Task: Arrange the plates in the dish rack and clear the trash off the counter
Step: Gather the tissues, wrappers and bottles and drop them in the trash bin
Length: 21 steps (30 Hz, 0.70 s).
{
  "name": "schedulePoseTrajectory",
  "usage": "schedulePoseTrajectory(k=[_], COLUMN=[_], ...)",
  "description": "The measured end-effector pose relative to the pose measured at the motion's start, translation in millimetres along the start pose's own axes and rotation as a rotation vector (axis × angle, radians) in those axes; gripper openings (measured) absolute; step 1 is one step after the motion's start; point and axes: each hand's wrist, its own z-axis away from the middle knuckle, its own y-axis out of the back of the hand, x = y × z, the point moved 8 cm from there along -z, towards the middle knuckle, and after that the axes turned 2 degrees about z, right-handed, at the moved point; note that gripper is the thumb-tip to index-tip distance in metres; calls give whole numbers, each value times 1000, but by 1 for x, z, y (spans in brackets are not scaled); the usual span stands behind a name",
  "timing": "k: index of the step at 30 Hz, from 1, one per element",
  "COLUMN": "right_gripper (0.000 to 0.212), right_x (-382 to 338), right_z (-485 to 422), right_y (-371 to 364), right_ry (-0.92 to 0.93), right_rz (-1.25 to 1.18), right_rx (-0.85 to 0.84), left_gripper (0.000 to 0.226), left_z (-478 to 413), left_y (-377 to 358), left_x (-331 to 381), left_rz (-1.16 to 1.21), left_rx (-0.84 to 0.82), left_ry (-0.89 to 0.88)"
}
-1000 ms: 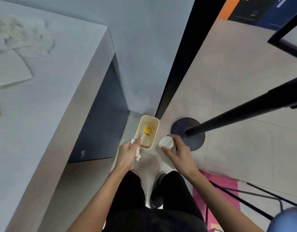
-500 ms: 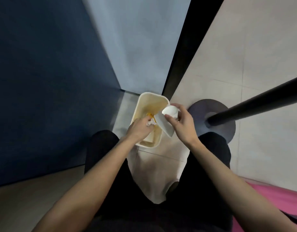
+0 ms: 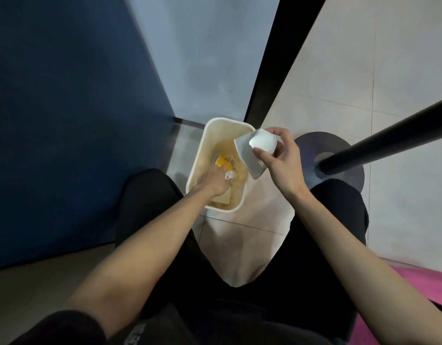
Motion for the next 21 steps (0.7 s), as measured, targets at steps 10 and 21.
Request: schedulePoseTrajectory(k=[10,21], right_gripper=[42,33], right_x=[9,7], right_z=[7,3], right_y=[-5,-48], right_ry=[-14,-148], right_rz=[-17,-55], right_rx=[-17,-214], left_gripper=[19,35], left_z=[50,61], left_y=[46,69], left_x=[-8,-37], left_rz=[518,131], left_rx=[309,350], left_ry=[-148,119])
